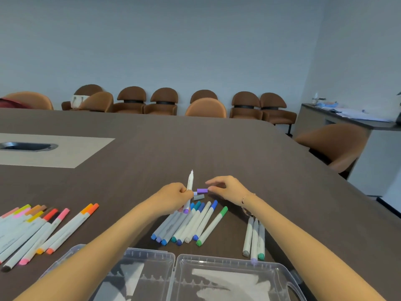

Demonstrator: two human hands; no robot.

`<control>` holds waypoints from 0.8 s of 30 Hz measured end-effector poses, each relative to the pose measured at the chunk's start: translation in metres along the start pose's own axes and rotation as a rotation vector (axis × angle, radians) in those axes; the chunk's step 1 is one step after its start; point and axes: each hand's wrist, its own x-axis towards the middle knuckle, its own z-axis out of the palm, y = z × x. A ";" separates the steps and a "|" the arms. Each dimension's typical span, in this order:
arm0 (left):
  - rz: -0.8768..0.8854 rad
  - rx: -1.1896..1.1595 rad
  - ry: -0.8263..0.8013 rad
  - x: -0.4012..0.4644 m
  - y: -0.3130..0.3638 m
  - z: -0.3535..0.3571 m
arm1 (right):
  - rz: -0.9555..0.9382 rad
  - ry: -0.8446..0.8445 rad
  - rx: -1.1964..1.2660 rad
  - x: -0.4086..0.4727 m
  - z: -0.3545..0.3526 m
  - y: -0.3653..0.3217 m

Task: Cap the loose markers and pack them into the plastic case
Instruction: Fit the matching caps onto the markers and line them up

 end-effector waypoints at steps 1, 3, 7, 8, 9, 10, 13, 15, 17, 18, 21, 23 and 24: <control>0.003 -0.015 0.020 -0.001 -0.001 0.000 | 0.000 0.006 0.017 0.004 0.001 -0.003; 0.005 -0.039 0.065 0.000 -0.005 -0.002 | 0.005 -0.044 0.010 0.011 0.004 -0.008; -0.016 -0.096 0.155 0.001 -0.015 -0.009 | 0.031 -0.060 -0.011 0.016 0.015 -0.013; -0.019 -0.116 0.146 0.000 -0.016 -0.011 | 0.038 -0.043 -0.016 0.013 0.014 -0.013; -0.017 -0.130 0.124 -0.001 -0.018 -0.013 | 0.039 -0.031 -0.015 0.009 0.011 -0.011; -0.011 -0.137 0.098 -0.003 -0.018 -0.013 | 0.039 -0.024 -0.005 0.002 0.008 -0.008; 0.043 -0.081 0.030 -0.006 -0.015 -0.011 | 0.042 0.035 0.077 -0.026 -0.013 0.003; 0.099 -0.070 -0.024 -0.007 -0.011 -0.005 | 0.039 0.130 0.242 -0.049 -0.031 0.005; 0.157 -0.123 -0.078 -0.009 -0.004 0.003 | 0.056 0.195 0.412 -0.073 -0.046 0.006; 0.182 -0.146 -0.096 -0.010 0.000 0.008 | 0.076 0.199 0.462 -0.084 -0.051 0.007; 0.229 -0.184 -0.106 -0.013 0.010 0.020 | 0.117 0.190 0.480 -0.106 -0.054 0.014; 0.241 -0.197 -0.110 -0.014 0.014 0.027 | 0.120 0.208 0.501 -0.111 -0.055 0.017; 0.243 -0.200 -0.110 -0.014 0.015 0.029 | 0.118 0.221 0.531 -0.111 -0.056 0.017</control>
